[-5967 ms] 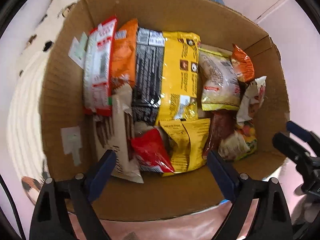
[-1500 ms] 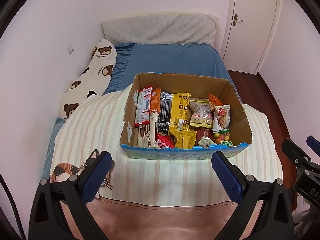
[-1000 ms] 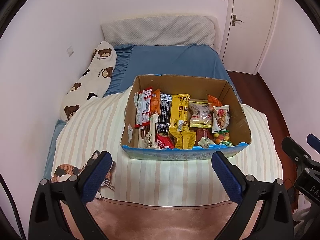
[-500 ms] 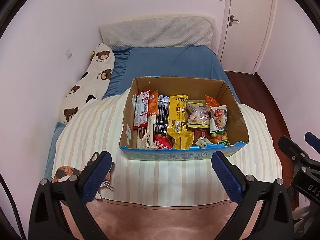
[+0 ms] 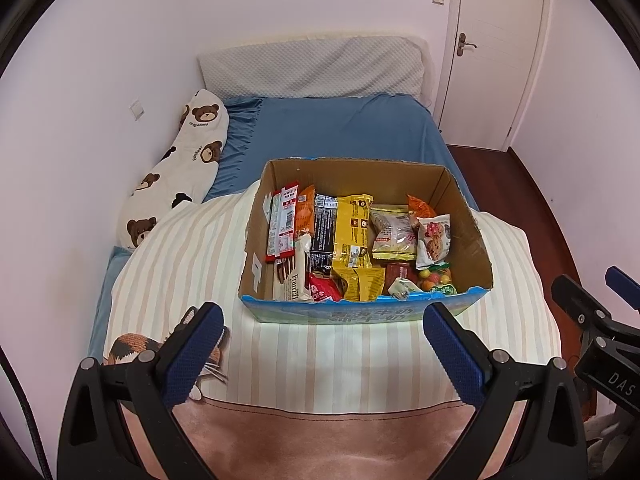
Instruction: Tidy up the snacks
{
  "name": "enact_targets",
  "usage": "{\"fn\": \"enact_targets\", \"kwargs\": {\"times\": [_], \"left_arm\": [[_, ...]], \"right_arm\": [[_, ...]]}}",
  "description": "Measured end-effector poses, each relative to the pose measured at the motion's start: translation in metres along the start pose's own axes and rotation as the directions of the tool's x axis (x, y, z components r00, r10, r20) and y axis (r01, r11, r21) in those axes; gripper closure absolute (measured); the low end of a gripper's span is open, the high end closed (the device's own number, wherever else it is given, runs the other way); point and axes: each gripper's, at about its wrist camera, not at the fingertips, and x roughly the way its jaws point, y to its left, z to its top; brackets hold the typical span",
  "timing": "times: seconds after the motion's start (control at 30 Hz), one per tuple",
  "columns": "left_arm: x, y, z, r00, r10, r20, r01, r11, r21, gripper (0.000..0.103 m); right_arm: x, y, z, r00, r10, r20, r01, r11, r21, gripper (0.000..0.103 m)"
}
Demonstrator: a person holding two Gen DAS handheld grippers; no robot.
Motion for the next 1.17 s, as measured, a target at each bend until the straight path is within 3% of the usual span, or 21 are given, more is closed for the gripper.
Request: {"fn": "enact_targets", "kwargs": {"times": [1.17], "left_arm": [[-0.0066,-0.0045,-0.0033,1.000,-0.006,0.020,0.005,1.000,0.030,0.001]], "right_arm": [[-0.0033,-0.0002,-0.0033,1.000,0.015,-0.003,-0.015,1.000,0.006,0.000]]}}
